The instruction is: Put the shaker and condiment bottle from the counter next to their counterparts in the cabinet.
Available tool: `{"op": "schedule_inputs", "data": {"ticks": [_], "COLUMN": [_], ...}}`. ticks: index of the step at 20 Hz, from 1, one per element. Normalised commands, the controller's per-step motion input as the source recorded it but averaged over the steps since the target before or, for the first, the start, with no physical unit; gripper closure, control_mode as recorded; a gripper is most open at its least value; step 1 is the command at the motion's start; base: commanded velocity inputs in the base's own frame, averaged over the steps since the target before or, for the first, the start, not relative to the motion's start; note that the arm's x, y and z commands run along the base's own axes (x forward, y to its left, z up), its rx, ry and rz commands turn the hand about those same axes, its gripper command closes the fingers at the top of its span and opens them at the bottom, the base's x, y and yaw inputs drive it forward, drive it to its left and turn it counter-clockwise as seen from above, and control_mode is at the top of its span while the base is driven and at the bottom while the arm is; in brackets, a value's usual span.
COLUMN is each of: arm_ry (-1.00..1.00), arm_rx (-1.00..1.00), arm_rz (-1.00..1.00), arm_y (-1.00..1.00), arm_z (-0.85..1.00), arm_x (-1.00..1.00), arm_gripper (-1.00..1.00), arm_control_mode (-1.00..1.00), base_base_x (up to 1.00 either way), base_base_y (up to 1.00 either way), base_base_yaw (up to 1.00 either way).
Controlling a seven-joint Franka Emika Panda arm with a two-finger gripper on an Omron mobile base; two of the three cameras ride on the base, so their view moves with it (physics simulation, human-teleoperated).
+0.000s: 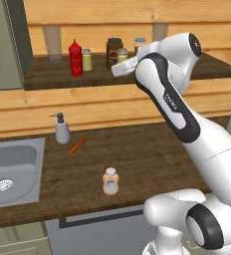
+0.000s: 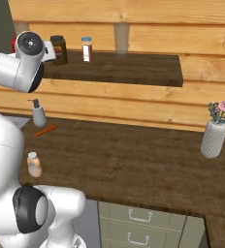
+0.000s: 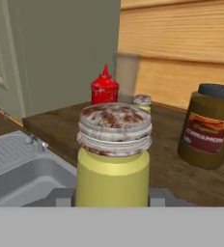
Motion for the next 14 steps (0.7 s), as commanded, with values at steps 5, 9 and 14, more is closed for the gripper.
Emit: {"op": "schedule_inputs", "data": {"ticks": [5, 9, 14], "arm_ry": [0.00, 0.00, 0.00], "arm_rx": [0.01, 0.01, 0.00], "arm_rz": [-0.06, -0.05, -0.06], "arm_y": [0.07, 0.02, 0.10], "arm_z": [-0.19, -0.15, -0.02], "arm_x": [0.45, 0.35, 0.19], "arm_gripper": [1.00, 1.00, 1.00], "arm_control_mode": [-1.00, -1.00, -1.00], "base_base_x": [0.00, 0.00, 0.00], "base_base_y": [0.00, 0.00, 0.00], "base_base_yaw": [0.00, 0.00, 0.00]}}
